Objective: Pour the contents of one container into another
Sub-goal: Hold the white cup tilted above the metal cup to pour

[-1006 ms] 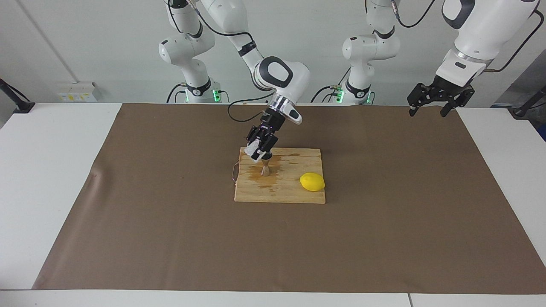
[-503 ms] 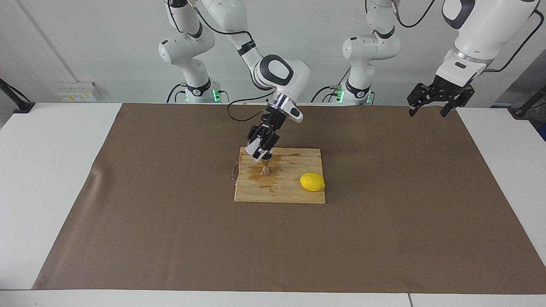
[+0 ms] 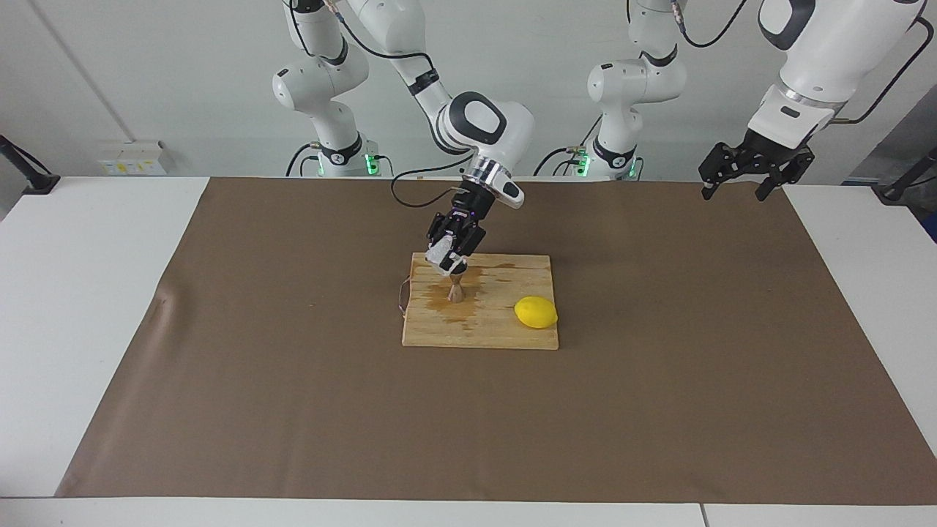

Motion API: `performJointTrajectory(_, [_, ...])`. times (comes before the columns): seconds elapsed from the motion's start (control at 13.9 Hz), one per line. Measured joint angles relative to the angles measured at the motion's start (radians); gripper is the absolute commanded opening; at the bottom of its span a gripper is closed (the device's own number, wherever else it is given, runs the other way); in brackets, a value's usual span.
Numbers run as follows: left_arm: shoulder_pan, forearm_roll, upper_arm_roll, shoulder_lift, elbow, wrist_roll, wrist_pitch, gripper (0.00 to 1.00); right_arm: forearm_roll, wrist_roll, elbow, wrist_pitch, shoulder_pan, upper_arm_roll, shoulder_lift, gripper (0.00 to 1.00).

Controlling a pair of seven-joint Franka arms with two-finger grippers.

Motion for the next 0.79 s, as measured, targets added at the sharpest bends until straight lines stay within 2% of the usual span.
performJointTrajectory(0.79, [0.000,0.000,0.000,0.000,0.000,0.000,0.000,1.00,-0.066,-0.002,-0.038,0.000,0.000,0.000,0.000,0.18])
